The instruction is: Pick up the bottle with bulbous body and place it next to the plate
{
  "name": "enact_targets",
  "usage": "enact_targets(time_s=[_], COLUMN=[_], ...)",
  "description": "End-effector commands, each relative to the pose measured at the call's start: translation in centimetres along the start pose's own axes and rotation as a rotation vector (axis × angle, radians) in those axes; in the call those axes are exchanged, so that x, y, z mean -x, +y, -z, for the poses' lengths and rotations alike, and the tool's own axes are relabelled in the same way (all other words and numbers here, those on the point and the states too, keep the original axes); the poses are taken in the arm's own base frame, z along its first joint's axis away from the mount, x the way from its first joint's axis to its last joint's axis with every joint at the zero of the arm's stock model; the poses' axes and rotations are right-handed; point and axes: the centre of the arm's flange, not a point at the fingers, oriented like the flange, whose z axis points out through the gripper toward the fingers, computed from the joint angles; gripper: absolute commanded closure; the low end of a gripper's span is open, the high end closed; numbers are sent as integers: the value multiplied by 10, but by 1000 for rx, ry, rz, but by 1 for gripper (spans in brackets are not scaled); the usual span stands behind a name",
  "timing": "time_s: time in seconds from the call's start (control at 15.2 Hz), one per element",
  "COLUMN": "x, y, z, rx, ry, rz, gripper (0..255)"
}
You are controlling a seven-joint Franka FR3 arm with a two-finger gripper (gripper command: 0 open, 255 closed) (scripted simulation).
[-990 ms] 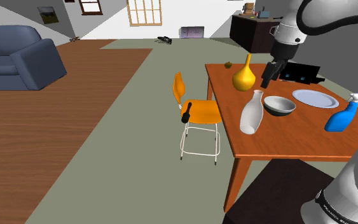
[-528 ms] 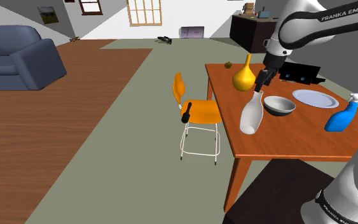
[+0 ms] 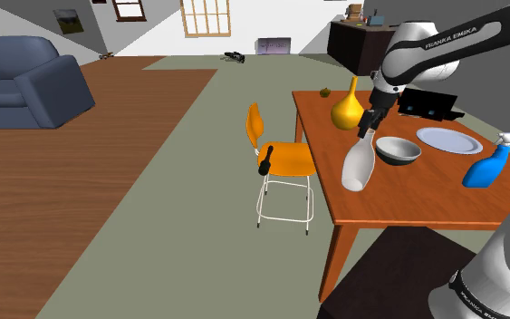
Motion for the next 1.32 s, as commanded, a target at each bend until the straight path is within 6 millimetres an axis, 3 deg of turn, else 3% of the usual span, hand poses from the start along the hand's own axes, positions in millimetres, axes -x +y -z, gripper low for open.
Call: enact_targets(time_s=[0.0, 0.2, 0.66, 0.73, 1.25], x=[0, 0, 0, 0, 0], y=[0, 0, 0, 0, 0], z=[-10, -24, -24, -24, -24], rx=[0, 0, 0, 0, 0], ry=[1, 1, 1, 1, 1], rz=[0, 0, 0, 0, 0], gripper=[0, 0, 0, 255, 255])
